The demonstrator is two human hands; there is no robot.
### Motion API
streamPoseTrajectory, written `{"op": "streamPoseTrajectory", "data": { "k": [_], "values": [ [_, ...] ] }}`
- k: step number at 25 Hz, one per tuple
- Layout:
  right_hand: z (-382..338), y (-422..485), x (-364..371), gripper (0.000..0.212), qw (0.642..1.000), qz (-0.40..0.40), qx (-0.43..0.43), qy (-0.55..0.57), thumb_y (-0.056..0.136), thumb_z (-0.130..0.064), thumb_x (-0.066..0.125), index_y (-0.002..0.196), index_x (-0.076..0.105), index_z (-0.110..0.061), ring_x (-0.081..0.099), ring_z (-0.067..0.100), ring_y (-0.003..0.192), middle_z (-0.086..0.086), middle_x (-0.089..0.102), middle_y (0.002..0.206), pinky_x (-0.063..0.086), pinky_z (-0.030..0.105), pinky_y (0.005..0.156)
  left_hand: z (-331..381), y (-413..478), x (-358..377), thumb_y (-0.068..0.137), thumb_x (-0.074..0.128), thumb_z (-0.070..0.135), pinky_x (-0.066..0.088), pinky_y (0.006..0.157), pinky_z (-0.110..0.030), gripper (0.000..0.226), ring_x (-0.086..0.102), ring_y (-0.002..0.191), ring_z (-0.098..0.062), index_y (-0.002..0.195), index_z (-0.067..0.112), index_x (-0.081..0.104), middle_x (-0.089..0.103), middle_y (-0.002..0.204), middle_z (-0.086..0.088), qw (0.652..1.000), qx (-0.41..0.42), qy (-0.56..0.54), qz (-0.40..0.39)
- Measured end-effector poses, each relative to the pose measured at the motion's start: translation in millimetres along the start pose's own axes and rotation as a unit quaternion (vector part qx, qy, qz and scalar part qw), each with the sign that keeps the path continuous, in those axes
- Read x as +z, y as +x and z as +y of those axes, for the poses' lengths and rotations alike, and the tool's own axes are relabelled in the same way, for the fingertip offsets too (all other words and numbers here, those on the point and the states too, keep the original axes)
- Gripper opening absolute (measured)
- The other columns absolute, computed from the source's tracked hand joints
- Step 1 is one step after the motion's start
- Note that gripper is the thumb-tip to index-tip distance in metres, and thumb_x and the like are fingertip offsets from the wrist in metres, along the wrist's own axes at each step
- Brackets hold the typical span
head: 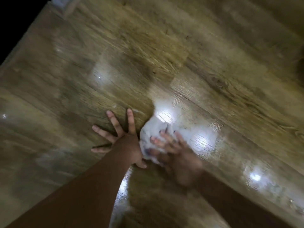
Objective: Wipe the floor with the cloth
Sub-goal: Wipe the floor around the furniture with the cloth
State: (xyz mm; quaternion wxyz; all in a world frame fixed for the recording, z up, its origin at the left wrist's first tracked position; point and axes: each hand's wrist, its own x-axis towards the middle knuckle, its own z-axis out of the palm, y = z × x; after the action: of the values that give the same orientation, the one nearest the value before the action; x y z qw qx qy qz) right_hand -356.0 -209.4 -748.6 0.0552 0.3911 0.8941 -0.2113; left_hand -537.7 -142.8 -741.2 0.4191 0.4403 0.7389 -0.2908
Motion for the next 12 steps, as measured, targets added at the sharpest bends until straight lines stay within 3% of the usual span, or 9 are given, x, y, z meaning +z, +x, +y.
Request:
{"op": "streamPoseTrajectory", "data": {
  "k": [2,5,6,10,12],
  "values": [
    [85,48,-39,0.065,0.996,0.052,0.059,-0.042,0.093,-0.036,0.034,0.153,0.011,-0.033,0.021,0.035,0.146,0.006,0.025,0.158,0.018,0.059,0.115,-3,4,0,0.018,0.102,0.035,-0.007,0.073,-0.092,0.189,-0.058,0.112,-0.058,0.115,0.047,-0.060,-0.069,0.127,-0.010,1.000,0.011,-0.009,-0.008],
    [214,135,-105,0.062,0.951,0.131,0.279,-0.003,0.093,-0.044,0.023,0.153,0.020,-0.029,0.005,0.044,0.147,0.014,0.015,0.161,0.006,0.064,0.115,-6,5,1,0.022,0.102,0.038,-0.010,0.068,-0.092,0.187,-0.061,0.104,-0.059,0.111,0.045,-0.062,-0.070,0.124,-0.013,1.000,0.025,-0.002,-0.015],
    [238,161,-121,0.061,0.940,0.130,0.315,0.000,0.094,-0.046,0.023,0.152,0.023,-0.030,0.005,0.044,0.146,0.013,0.014,0.161,0.005,0.063,0.115,-6,5,0,0.024,0.102,0.038,-0.011,0.067,-0.092,0.186,-0.061,0.103,-0.060,0.110,0.045,-0.063,-0.071,0.123,-0.014,1.000,0.026,-0.002,-0.015],
    [225,206,-132,0.053,0.923,0.123,0.361,0.053,0.098,-0.045,0.028,0.151,0.022,-0.038,-0.002,0.043,0.147,0.007,0.007,0.163,0.000,0.066,0.112,-5,8,2,0.025,0.101,0.042,-0.011,0.067,-0.092,0.185,-0.058,0.105,-0.063,0.109,0.044,-0.063,-0.070,0.124,-0.014,1.000,0.026,-0.005,-0.008],
    [203,186,-110,0.051,0.933,0.141,0.327,0.042,0.099,-0.045,0.029,0.150,0.024,-0.040,-0.003,0.039,0.149,0.003,0.008,0.164,0.002,0.066,0.114,-8,9,3,0.022,0.102,0.041,-0.013,0.064,-0.092,0.186,-0.058,0.107,-0.063,0.112,0.046,-0.061,-0.069,0.126,-0.013,0.999,0.032,-0.013,-0.006]
  ]
}}
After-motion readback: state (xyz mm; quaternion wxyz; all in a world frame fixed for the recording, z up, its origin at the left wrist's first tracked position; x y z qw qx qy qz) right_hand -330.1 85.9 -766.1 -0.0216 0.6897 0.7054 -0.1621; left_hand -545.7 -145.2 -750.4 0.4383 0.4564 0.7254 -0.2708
